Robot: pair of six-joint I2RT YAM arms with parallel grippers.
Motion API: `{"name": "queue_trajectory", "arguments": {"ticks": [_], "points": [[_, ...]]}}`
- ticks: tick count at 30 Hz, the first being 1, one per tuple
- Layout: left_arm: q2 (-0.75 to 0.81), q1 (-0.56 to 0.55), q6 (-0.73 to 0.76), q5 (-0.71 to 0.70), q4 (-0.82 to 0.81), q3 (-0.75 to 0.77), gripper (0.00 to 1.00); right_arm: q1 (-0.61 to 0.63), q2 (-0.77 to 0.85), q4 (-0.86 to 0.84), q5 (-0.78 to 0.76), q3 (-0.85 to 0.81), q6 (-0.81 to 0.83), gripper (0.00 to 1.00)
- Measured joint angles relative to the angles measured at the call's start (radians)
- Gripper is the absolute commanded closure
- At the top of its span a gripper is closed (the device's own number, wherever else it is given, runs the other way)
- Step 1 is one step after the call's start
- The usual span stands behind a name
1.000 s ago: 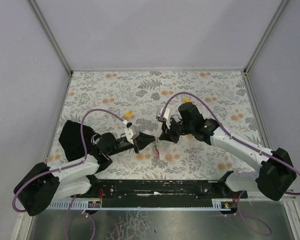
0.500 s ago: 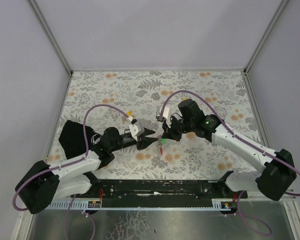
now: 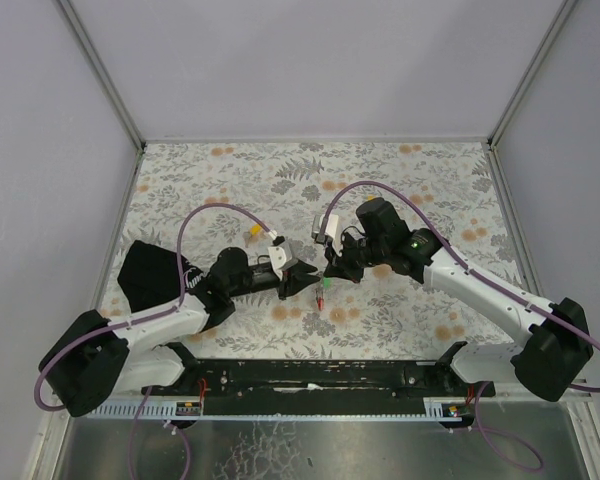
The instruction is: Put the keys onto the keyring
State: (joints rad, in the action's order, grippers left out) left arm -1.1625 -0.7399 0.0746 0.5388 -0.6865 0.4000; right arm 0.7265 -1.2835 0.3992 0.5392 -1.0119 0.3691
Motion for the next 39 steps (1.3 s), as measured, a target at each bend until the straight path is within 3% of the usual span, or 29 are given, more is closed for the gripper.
{"name": "queue_trajectory", "arguments": {"ticks": [7, 12, 20, 39], "points": [[-0.030, 0.000, 0.014, 0.031, 0.016, 0.022, 0.87, 0.000, 0.000, 0.001, 0.001, 0.000, 0.003, 1.00], [-0.041, 0.000, 0.017, 0.044, 0.031, 0.025, 1.00, 0.000, 0.000, 0.003, 0.001, 0.000, 0.006, 1.00], [-0.038, 0.000, 0.020, 0.042, 0.031, 0.026, 1.00, 0.001, 0.009, 0.005, -0.007, 0.003, 0.003, 1.00], [-0.003, -0.005, 0.004, 0.023, -0.071, -0.053, 1.00, -0.002, 0.082, -0.218, -0.013, 0.187, -0.134, 1.00]]}}
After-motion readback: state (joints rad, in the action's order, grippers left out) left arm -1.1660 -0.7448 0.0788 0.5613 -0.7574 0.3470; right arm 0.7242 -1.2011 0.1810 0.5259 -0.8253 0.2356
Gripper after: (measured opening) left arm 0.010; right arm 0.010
